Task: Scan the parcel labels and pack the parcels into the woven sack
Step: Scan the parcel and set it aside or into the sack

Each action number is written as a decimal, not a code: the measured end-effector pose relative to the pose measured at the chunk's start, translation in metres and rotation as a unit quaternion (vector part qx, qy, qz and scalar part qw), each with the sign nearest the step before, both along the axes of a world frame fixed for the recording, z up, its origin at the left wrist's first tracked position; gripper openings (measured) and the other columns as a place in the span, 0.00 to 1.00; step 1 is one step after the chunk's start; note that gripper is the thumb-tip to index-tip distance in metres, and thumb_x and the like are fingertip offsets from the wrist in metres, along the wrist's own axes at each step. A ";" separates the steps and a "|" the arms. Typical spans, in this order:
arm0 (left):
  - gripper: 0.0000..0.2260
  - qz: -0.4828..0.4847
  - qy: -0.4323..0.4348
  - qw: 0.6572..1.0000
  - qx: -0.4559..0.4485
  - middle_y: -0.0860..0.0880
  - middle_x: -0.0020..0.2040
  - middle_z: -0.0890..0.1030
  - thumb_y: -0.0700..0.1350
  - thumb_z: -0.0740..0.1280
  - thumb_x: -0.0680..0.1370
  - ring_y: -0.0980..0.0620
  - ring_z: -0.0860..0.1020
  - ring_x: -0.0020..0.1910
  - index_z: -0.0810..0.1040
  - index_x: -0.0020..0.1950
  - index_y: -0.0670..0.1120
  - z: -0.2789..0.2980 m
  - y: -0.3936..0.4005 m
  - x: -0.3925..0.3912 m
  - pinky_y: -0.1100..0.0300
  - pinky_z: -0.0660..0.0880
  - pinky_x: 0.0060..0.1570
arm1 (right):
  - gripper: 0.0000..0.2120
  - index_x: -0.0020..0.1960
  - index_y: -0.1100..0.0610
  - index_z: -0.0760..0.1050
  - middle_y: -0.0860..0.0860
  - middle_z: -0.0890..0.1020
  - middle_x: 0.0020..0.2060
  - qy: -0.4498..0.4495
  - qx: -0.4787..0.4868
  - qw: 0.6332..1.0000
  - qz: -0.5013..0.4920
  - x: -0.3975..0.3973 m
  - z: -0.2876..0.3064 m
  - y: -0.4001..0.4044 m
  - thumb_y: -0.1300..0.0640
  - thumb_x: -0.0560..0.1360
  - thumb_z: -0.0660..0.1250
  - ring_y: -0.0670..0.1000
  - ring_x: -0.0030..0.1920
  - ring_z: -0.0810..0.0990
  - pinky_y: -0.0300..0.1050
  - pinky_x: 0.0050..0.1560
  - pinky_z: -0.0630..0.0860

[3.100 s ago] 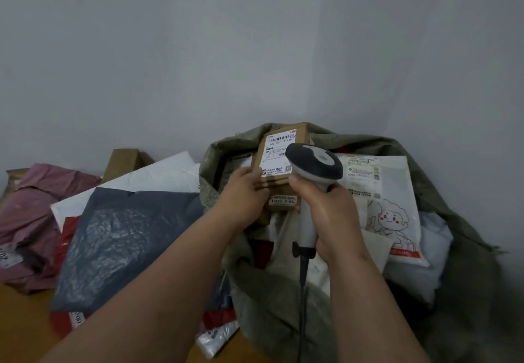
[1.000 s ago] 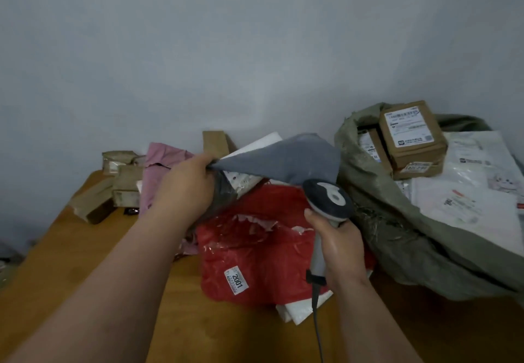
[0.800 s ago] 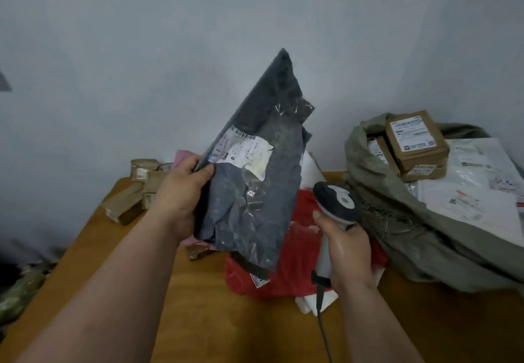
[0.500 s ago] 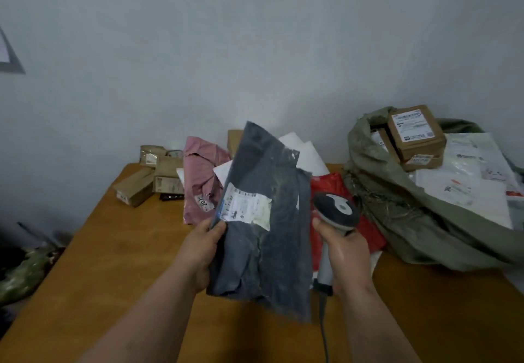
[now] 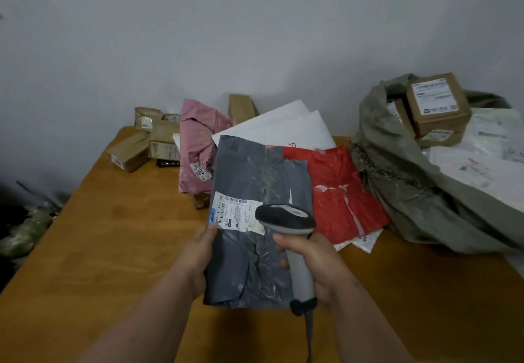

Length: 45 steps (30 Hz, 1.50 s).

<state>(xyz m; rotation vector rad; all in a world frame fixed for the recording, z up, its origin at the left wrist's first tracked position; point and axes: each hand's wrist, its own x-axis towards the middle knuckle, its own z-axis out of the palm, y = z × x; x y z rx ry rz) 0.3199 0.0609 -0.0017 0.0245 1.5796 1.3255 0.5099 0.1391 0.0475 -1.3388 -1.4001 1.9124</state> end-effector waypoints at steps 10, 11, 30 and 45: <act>0.08 0.007 -0.016 1.000 0.012 0.43 0.49 0.86 0.48 0.64 0.83 0.41 0.82 0.52 0.81 0.57 0.47 -0.002 -0.003 -0.006 0.45 0.79 0.51 | 0.12 0.46 0.50 0.86 0.47 0.87 0.42 -0.003 0.062 0.993 0.104 -0.005 0.012 -0.001 0.53 0.62 0.77 0.47 0.42 0.84 0.44 0.43 0.80; 0.08 0.001 0.002 1.000 0.012 0.44 0.50 0.86 0.47 0.63 0.83 0.42 0.82 0.52 0.80 0.58 0.47 -0.001 -0.004 -0.009 0.45 0.79 0.52 | 0.12 0.47 0.50 0.86 0.47 0.87 0.42 -0.018 0.087 0.987 0.131 -0.005 0.014 -0.001 0.53 0.63 0.76 0.46 0.42 0.84 0.43 0.43 0.79; 0.12 -0.094 0.182 0.979 0.022 0.52 0.44 0.83 0.42 0.57 0.85 0.55 0.80 0.44 0.77 0.49 0.53 0.038 0.007 -0.046 0.62 0.73 0.39 | 0.14 0.24 0.41 0.75 0.38 0.70 0.20 -0.058 0.249 0.941 0.223 -0.026 0.048 0.005 0.62 0.57 0.67 0.38 0.23 0.68 0.28 0.26 0.62; 0.12 -0.095 0.191 0.977 -0.004 0.48 0.48 0.83 0.41 0.57 0.85 0.50 0.80 0.51 0.78 0.49 0.52 0.041 0.010 -0.048 0.54 0.76 0.54 | 0.12 0.25 0.43 0.75 0.40 0.70 0.21 -0.064 0.243 0.940 0.231 -0.029 0.040 0.021 0.61 0.56 0.68 0.39 0.24 0.68 0.31 0.26 0.63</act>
